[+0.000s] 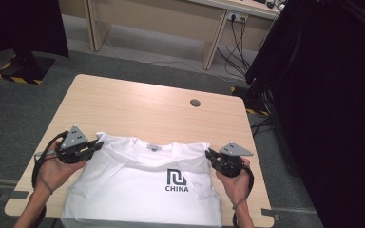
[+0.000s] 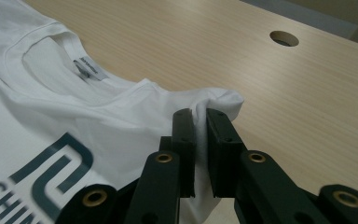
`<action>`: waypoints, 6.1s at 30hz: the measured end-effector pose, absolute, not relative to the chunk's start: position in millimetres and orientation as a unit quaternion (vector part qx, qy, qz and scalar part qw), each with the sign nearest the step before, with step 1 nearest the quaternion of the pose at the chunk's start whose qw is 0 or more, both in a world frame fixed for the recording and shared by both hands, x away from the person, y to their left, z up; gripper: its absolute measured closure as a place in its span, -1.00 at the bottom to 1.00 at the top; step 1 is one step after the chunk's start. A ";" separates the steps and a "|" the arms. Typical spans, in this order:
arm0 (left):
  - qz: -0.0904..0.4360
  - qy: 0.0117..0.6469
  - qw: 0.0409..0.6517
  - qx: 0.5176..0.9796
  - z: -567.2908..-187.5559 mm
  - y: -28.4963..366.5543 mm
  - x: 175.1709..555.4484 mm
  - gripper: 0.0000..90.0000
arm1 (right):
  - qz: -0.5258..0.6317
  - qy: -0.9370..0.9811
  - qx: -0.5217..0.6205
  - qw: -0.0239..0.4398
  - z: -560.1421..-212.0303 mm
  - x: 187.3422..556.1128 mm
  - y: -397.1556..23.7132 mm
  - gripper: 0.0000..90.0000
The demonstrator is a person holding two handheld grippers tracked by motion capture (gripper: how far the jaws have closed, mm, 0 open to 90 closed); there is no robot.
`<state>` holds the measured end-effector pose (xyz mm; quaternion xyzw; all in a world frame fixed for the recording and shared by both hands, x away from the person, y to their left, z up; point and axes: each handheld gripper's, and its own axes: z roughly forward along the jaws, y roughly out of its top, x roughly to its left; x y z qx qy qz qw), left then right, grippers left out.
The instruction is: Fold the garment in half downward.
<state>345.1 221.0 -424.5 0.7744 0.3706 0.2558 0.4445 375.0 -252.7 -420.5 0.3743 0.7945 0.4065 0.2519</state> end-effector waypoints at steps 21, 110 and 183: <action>0.194 0.402 0.398 0.801 -493.8 225.9 269.4 0.79 | 0.294 0.862 0.342 0.232 -473.9 292.0 -253.7 0.84; 0.180 0.374 0.414 0.810 -495.1 217.4 300.6 0.76 | 0.263 0.863 0.354 0.247 -470.1 312.7 -266.9 0.83; 0.213 0.376 0.414 0.801 -463.2 203.9 364.5 0.27 | 0.282 0.845 0.364 0.271 -447.0 369.6 -267.4 0.83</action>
